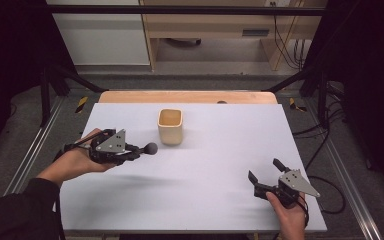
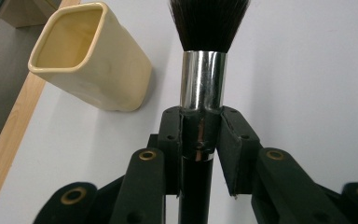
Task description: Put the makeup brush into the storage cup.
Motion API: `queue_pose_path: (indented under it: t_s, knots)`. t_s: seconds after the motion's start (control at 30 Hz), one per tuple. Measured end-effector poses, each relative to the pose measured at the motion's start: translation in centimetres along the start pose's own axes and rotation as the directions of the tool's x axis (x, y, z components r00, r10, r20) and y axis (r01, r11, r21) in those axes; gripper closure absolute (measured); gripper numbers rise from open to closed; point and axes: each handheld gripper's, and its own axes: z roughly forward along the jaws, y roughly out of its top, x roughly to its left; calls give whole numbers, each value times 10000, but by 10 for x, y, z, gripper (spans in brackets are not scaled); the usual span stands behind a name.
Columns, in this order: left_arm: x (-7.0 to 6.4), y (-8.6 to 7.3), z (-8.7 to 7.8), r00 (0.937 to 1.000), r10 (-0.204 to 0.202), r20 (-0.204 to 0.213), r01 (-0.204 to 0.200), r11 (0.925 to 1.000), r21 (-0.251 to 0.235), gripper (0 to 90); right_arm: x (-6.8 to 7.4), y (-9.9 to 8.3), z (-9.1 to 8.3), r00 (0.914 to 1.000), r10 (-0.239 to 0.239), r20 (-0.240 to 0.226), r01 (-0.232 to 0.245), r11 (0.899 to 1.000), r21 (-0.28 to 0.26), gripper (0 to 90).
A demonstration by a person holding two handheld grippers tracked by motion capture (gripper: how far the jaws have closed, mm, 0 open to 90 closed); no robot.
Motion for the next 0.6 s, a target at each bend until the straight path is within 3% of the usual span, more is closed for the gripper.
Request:
queue_pose_path:
  t_s: [0.3,0.43,0.5,0.6]
  knots:
    - [0,8,2,9997,-97,-231,90,9995,-287,715,0,0,0,10000,1,-8,-1,10000,15,36]
    - [0,14,3,9971,-555,-519,513,9955,-796,715,0,0,0,10000,35,2,-35,10000,16,36]
    - [-2,23,3,9951,-665,-732,580,9918,-1137,715,0,0,1,10000,-17,-1,17,10000,-5,36]
    - [-3,28,4,9944,-651,-838,548,9913,-1194,715,0,0,0,10000,-26,-5,26,10000,11,36]
